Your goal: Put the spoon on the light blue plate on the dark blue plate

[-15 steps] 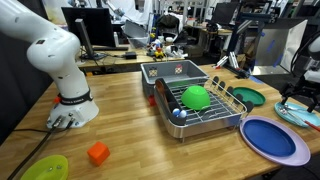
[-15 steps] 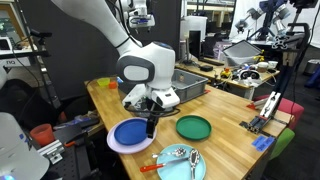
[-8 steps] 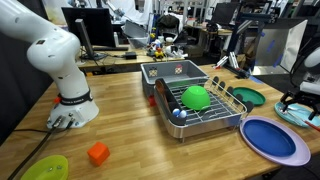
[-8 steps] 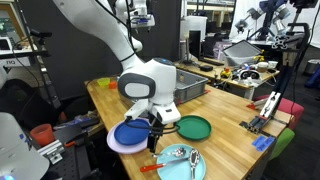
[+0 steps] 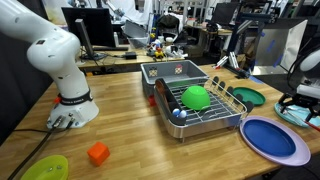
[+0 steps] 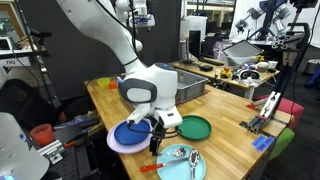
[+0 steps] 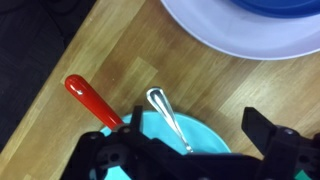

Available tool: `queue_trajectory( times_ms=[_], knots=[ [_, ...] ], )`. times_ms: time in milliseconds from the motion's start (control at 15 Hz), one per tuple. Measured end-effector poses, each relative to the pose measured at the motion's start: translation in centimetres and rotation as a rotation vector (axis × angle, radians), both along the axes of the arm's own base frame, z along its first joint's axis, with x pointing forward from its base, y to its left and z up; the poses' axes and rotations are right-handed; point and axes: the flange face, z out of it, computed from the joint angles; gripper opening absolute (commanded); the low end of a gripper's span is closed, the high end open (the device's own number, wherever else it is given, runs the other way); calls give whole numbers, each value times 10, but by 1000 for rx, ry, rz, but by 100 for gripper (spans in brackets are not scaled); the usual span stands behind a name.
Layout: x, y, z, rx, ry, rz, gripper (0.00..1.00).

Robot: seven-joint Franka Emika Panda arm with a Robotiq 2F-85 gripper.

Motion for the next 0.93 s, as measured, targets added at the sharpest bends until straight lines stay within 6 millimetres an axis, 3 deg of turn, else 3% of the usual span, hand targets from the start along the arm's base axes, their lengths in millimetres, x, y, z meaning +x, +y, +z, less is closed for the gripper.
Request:
queue_trajectory(
  times_ms=[400,667,933],
  knots=[
    [4,0,-1,25,-21,170,100],
    [4,-13,1,43,-41,274,100],
    [2,-20,-2,174,-43,378,100]
  ],
)
